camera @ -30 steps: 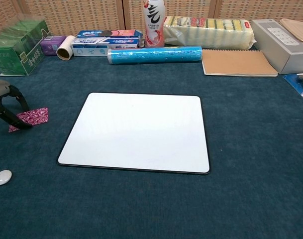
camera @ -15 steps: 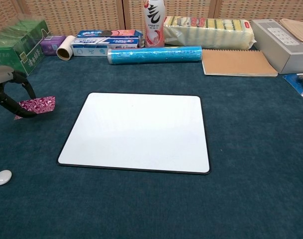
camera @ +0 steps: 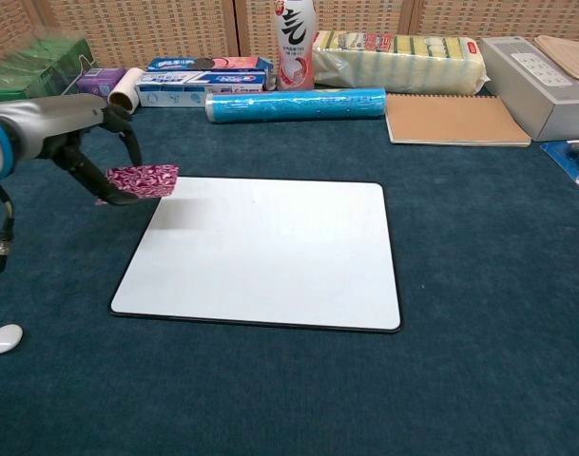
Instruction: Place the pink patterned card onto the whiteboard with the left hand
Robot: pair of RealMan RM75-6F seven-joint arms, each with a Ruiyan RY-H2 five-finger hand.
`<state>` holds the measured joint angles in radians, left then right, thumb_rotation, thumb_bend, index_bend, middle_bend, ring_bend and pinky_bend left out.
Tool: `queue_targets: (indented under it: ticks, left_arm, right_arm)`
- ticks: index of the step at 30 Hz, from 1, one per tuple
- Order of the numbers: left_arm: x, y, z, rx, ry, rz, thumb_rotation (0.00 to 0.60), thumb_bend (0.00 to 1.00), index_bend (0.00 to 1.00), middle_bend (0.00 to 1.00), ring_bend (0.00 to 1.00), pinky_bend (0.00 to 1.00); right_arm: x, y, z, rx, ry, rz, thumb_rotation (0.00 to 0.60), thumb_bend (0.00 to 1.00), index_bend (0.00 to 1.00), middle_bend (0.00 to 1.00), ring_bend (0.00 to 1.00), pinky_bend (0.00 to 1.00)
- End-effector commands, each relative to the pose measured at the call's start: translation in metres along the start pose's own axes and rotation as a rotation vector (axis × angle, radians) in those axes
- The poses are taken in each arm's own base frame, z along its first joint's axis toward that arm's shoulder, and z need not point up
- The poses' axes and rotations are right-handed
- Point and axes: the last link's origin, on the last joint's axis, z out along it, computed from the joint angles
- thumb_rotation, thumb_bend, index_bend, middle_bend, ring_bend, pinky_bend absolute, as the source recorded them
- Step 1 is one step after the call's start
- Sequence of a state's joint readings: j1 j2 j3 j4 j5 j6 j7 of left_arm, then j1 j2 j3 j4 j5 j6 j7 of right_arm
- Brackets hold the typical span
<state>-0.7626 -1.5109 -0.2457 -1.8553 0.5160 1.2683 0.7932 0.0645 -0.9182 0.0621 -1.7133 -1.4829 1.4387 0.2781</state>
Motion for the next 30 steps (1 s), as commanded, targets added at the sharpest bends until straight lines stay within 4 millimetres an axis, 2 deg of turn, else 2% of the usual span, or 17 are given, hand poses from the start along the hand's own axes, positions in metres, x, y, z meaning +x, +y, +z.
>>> queue_targets:
  ticks: [1,6,12,15,17,18,20,24,30]
  left_arm:
    - [-0.003,0.028,0.004,-0.031,-0.016,0.015,0.6,0.21,0.41,0.0,0.0,0.05]
    - [-0.012,0.057,0.005,-0.067,-0.028,0.066,0.6,0.21,0.41,0.0,0.0,0.05]
    - [-0.023,0.071,0.003,-0.068,-0.034,0.102,0.6,0.21,0.41,0.0,0.0,0.05]
    - [-0.028,0.069,0.003,-0.066,-0.044,0.101,0.6,0.19,0.37,0.0,0.0,0.05]
    - [-0.032,0.067,0.003,-0.079,-0.054,0.111,0.6,0.17,0.22,0.0,0.0,0.05]
    - [-0.033,0.066,0.002,-0.086,-0.055,0.113,0.6,0.15,0.1,0.0,0.0,0.05]
    - [-0.033,0.065,0.002,-0.103,-0.058,0.103,0.6,0.13,0.0,0.0,0.0,0.05]
    - [-0.028,0.056,0.002,-0.127,-0.041,0.082,0.6,0.11,0.0,0.0,0.0,0.05]
    - [-0.013,0.028,-0.004,-0.232,0.034,0.098,0.6,0.1,0.0,0.0,0.0,0.05]
  right_arm:
    - [0.001,0.001,0.001,-0.003,0.001,0.002,0.6,0.1,0.1,0.0,0.0,0.0]
    - [0.001,0.003,0.003,-0.009,-0.001,0.005,0.6,0.1,0.1,0.0,0.0,0.0]
    - [0.001,0.003,0.004,-0.009,-0.005,0.004,0.6,0.1,0.1,0.0,0.0,0.0]
    - [0.001,0.003,0.004,-0.008,-0.006,0.005,0.6,0.1,0.1,0.0,0.0,0.0]
    - [0.001,0.003,0.004,-0.008,-0.007,0.004,0.6,0.1,0.1,0.0,0.0,0.0]
    - [0.001,0.003,0.004,-0.008,-0.007,0.003,0.6,0.1,0.1,0.0,0.0,0.0]
    - [0.0,0.003,0.004,-0.007,-0.007,0.002,0.6,0.1,0.1,0.0,0.0,0.0]
    - [0.001,0.002,0.003,-0.006,-0.004,0.001,0.6,0.1,0.1,0.0,0.0,0.0]
    - [0.001,0.003,0.004,-0.012,-0.005,0.0,0.6,0.1,0.1,0.0,0.0,0.0]
